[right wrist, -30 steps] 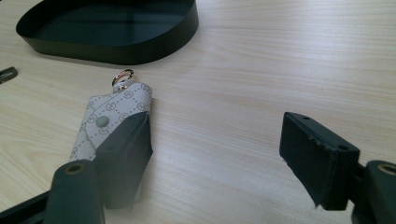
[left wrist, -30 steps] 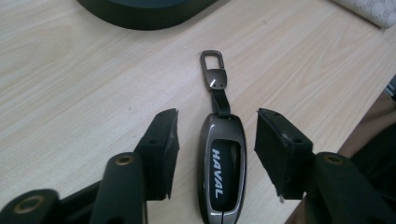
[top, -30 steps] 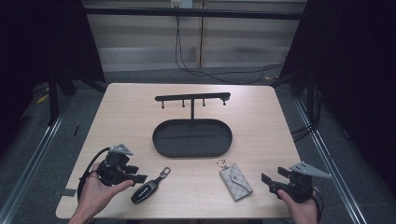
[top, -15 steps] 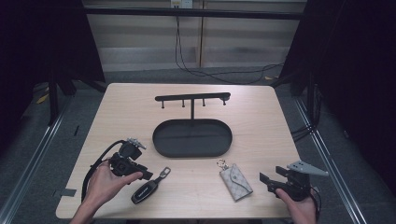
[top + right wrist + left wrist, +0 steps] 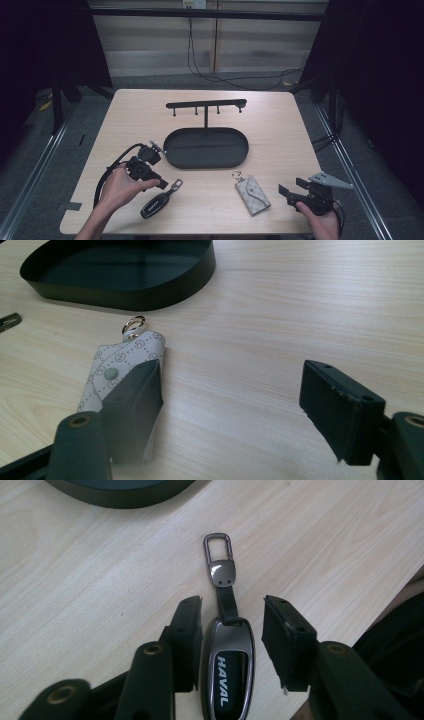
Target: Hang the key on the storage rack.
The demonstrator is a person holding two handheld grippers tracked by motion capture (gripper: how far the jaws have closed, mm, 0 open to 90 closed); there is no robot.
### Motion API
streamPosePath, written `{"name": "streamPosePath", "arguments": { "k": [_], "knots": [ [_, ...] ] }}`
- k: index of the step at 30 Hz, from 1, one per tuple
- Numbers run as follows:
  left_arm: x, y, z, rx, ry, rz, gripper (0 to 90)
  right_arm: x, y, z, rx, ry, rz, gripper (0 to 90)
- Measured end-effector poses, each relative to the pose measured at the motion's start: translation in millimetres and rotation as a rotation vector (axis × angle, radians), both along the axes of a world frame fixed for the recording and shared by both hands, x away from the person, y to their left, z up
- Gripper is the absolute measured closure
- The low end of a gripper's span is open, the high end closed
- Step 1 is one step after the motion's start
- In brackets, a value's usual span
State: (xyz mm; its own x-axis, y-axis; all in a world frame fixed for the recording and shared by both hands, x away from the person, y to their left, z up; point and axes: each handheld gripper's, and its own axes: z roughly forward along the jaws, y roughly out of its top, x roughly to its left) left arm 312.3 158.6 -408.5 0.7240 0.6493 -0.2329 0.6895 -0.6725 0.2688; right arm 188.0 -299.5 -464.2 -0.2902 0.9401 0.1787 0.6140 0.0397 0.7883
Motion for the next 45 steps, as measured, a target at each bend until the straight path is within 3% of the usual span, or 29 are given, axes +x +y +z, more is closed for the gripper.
{"name": "streamPosePath", "arguments": {
  "k": [4, 8, 17, 24, 27, 36, 45],
  "knots": [
    [2.2, -6.7, -3.2, 0.047, 0.027, -0.015, 63.7, 0.3, 0.1, -0.1, 0.002, -0.001, 0.001, 25.1],
    [5.6, -14.9, -8.3, 0.094, 0.028, -0.036, 67.4, 0.3, 0.4, -0.2, -0.001, -0.001, 0.003, 25.1],
    [12.2, -28.4, -16.2, 0.105, 0.07, -0.042, 64.9, 1.2, 0.8, -1.0, -0.005, 0.006, 0.009, 25.0],
    [17.3, -40.2, -29.3, 0.14, 0.074, -0.041, 63.3, 1.1, 0.4, -1.0, -0.001, 0.007, 0.013, 24.5],
    [22.6, -42.9, -35.1, 0.163, 0.074, -0.012, 61.8, 1.0, 0.5, -1.0, -0.001, 0.008, 0.017, 24.4],
    [25.5, -52.5, -44.6, 0.2, 0.1, -0.033, 58.8, 1.3, 0.5, -1.2, 0.005, 0.01, 0.02, 23.5],
    [27.7, -58.2, -53.2, 0.226, 0.098, -0.012, 57.7, 2.3, 0.2, -2.0, 0.007, 0.017, 0.022, 22.3]
  ]
}}
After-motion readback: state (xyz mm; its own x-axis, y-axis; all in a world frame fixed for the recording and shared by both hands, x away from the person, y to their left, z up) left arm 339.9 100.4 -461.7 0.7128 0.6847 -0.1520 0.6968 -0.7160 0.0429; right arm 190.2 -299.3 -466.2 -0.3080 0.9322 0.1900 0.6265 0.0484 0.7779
